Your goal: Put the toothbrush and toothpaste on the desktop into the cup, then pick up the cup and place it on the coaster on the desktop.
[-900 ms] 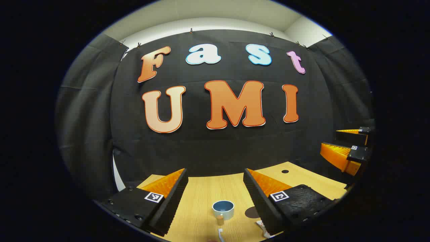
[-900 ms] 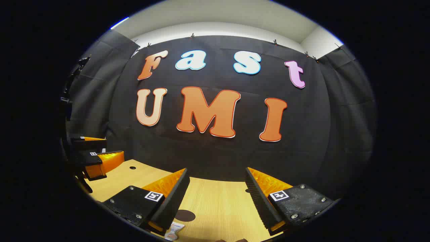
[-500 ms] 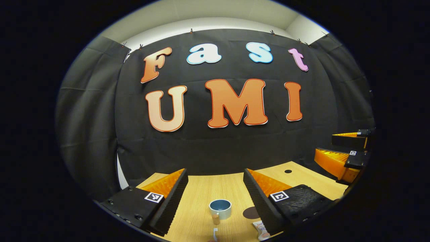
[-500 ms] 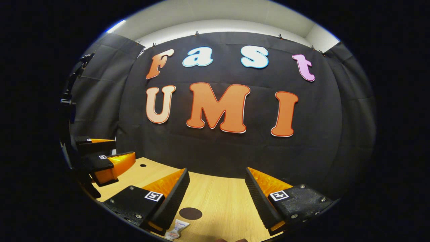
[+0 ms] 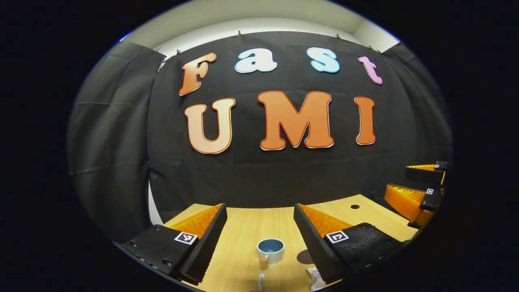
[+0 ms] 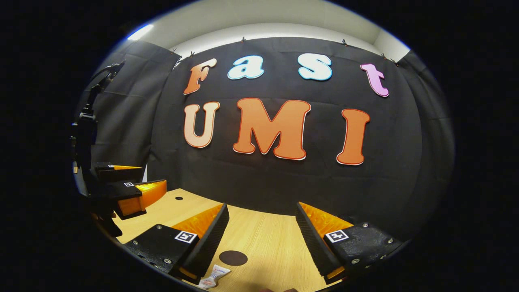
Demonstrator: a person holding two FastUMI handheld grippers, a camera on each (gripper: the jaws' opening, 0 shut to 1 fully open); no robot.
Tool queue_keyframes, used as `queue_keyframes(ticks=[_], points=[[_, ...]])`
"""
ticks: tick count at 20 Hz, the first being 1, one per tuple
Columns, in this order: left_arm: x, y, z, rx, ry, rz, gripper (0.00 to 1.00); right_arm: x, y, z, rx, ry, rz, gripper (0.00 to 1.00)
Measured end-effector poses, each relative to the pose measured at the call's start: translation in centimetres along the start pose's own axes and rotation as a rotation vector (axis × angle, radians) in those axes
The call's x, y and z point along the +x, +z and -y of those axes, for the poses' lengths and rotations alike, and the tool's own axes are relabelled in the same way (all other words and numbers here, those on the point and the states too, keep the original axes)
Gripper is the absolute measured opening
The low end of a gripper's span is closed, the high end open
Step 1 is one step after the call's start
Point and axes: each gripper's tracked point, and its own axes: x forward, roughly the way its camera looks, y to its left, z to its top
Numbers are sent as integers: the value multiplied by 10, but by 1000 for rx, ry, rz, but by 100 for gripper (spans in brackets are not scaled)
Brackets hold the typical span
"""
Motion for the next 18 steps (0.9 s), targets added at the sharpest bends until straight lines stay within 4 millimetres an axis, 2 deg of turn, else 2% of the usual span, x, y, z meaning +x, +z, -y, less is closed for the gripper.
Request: queue_keyframes(ticks=[2, 6, 13, 18], points=[[5, -11, -5, 2, -15, -38, 99, 2, -7, -4, 8, -8, -24, 99], [9, -46, -8, 2, -57, -140, 99, 4, -19, -10, -12, -37, -58, 99], [3, -130, -3, -5, -123, -393, 99, 5, -29, -15, -18, -60, -99, 99], [-6, -178, -3, 5, -130, -553, 99, 5, -40, -12, -26, -67, -130, 99]])
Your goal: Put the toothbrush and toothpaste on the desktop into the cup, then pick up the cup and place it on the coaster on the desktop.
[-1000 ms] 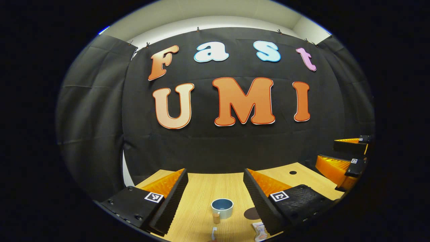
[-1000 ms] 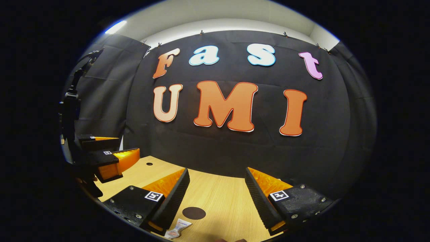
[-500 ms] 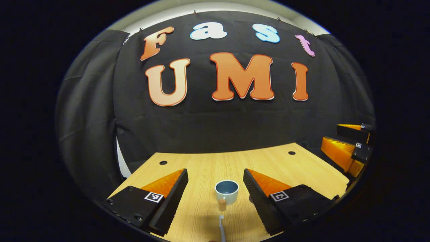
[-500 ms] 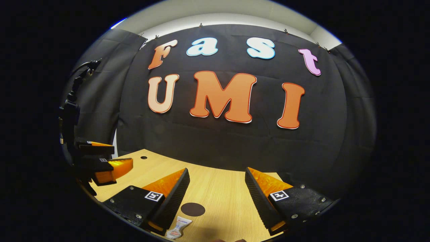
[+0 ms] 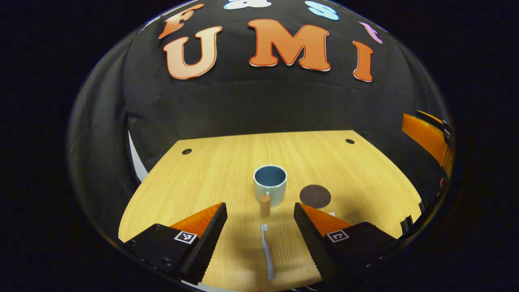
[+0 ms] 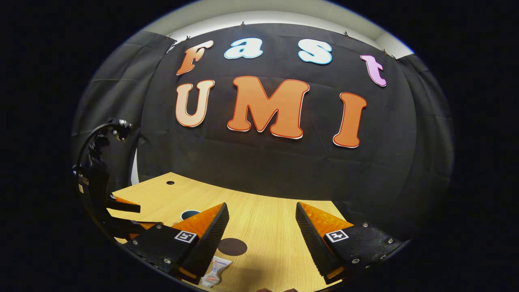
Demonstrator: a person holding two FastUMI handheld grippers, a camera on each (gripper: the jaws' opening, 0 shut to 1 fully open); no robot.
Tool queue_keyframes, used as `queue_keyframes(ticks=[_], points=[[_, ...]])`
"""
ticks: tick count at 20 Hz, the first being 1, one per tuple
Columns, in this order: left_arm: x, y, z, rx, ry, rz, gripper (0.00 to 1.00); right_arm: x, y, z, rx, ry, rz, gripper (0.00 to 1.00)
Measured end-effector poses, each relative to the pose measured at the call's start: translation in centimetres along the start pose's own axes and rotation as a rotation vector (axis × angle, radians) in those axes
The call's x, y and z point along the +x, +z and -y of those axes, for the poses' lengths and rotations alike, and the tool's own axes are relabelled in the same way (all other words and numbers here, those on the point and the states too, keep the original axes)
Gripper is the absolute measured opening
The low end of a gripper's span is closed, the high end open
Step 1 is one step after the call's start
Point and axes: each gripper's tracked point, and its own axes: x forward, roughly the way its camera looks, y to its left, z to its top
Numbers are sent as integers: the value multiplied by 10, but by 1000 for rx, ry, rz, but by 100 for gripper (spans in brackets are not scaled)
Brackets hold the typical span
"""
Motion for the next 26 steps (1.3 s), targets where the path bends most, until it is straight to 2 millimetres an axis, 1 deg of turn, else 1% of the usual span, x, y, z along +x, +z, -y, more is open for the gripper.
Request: queue_keyframes(ticks=[3, 5, 7, 8, 10, 12, 16, 21, 24, 25, 26], points=[[2, -36, 5, -27, -17, -113, 99, -2, -4, 1, -7, 5, -8, 99], [11, -55, 11, -31, -27, -173, 99, -1, -9, 2, -11, 5, -19, 99], [14, -71, 10, -40, -20, -240, 99, -4, -14, 2, -8, 9, -30, 99], [15, -79, 9, -50, -15, -278, 100, -9, -19, 4, -9, 11, -34, 99], [22, -93, 10, -75, -17, -339, 100, -6, -22, 4, -13, 11, -45, 99], [28, -105, 10, -82, -15, -398, 100, -5, -29, 4, -13, 15, -76, 99], [37, -122, 13, -113, -19, -497, 99, -5, -40, -2, 8, 31, -125, 99], [44, -132, 13, -110, -24, -584, 98, -6, -55, -10, 4, 44, -181, 99], [46, -141, 13, -105, -27, -640, 98, -7, -70, -15, 28, 52, -243, 100], [48, -142, 12, -105, -26, -655, 95, -8, -75, -18, 36, 56, -264, 99], [48, -146, 15, -103, -27, -670, 88, -7, -81, -21, 39, 59, -286, 99]])
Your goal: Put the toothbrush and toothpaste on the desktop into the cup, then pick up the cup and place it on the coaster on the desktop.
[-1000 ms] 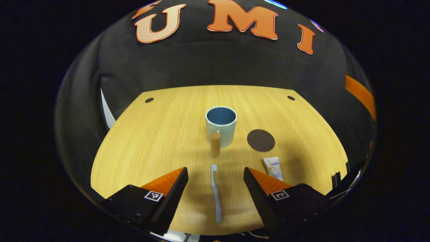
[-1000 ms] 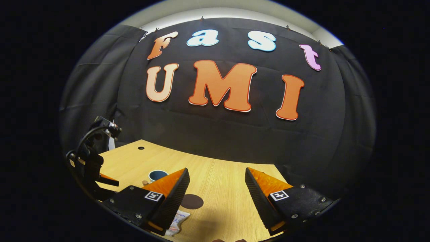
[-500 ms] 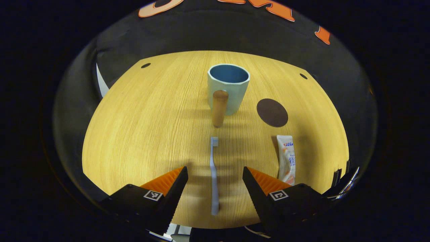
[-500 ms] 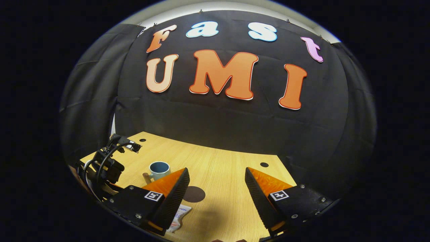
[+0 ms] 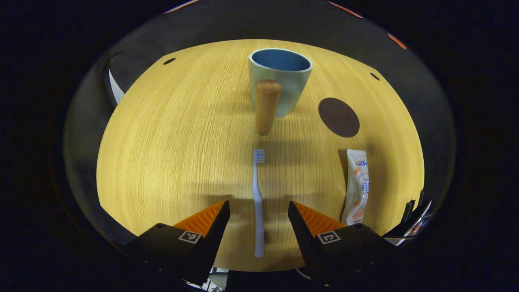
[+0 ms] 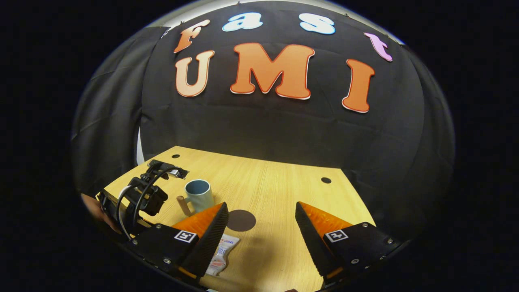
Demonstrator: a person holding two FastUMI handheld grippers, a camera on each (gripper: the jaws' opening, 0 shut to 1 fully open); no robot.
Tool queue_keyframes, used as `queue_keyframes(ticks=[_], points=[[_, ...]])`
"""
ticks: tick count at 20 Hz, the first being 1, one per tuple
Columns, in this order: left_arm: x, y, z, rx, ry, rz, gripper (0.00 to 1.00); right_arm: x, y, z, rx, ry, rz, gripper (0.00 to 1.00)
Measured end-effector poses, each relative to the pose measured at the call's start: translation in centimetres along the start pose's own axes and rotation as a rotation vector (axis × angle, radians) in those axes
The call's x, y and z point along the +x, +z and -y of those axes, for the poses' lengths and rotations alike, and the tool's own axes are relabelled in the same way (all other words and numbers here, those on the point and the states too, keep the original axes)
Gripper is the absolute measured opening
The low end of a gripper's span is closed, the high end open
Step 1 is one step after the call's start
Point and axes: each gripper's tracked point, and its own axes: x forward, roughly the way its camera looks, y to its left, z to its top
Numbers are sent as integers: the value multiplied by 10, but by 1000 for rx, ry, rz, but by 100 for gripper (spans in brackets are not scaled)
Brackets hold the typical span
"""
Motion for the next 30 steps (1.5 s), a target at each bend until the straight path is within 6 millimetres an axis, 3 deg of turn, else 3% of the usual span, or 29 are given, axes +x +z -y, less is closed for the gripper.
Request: queue_keyframes(ticks=[4, 5, 6, 8, 9, 13, 14, 15, 16, 18, 30], points=[[8, -3, 1, 8, -5, -53, 84, 5, -20, -12, 0, 18, -85, 99], [10, -5, 0, 3, -6, -66, 79, 6, -25, -14, -1, 21, -106, 99], [12, -10, 1, 0, -11, -88, 65, 8, -29, -18, -2, 31, -126, 99], [10, -8, -3, 21, 1, -113, 58, 11, -43, -20, -5, 34, -194, 98], [13, -4, -4, 32, 6, -108, 60, 12, -48, -22, 2, 33, -223, 99], [23, 15, -13, 41, 27, -118, 25, 15, -77, -34, 33, 54, -334, 98], [25, 23, -12, 59, 14, -125, 10, 16, -84, -40, 38, 60, -361, 98], [34, 29, -13, 69, 11, -124, 10, 18, -89, -44, 44, 65, -389, 98], [22, 21, -19, 73, 3, -121, 8, 20, -95, -50, 54, 77, -416, 98], [35, 24, -14, 72, -14, -111, 7, 22, -105, -57, 57, 98, -461, 97], [10, 63, -13, 69, -26, 49, 6, 47, -160, -77, 25, 126, -653, 79]])
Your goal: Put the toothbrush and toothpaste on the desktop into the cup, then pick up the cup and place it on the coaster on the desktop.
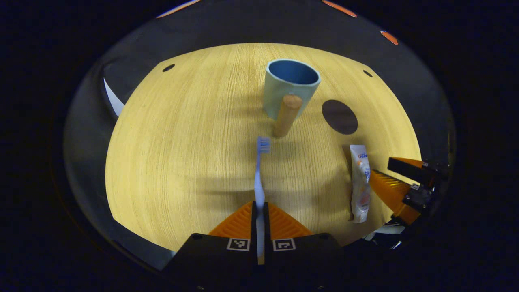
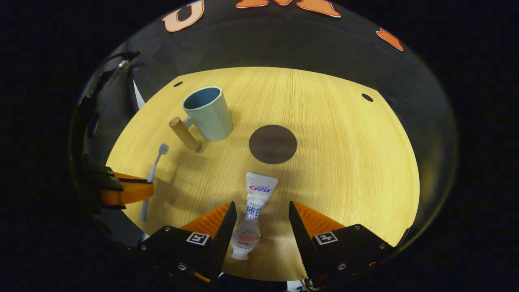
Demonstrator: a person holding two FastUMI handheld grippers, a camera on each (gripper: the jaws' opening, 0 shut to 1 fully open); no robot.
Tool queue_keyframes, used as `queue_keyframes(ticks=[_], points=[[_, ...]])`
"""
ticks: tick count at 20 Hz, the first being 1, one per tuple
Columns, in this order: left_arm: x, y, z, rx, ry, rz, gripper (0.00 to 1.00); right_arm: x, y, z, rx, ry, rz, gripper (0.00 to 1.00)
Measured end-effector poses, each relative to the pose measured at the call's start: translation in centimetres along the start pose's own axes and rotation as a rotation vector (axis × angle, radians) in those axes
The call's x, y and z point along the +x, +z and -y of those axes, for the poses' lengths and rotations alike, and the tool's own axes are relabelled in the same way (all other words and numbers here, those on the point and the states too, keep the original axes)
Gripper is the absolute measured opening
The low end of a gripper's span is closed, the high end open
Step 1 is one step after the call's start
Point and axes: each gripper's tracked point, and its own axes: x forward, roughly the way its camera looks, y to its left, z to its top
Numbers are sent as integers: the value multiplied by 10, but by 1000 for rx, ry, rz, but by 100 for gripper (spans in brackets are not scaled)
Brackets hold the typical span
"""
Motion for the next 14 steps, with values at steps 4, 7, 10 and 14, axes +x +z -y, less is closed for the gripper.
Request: queue_keyframes(ticks=[4, 7, 10, 14], points=[[-12, 21, 3, -13, -19, 76, 6, 12, -11, -9, 5, 14, -59, 68], [-30, 50, 12, -33, -68, 204, 6, 21, -20, -13, 31, 25, -110, 48], [-46, 79, 10, -34, -81, 314, 6, 29, -26, -15, 108, 44, -143, 24], [-48, 112, 10, -27, -95, 427, 6, 28, -23, -15, 136, 70, -117, 16]])
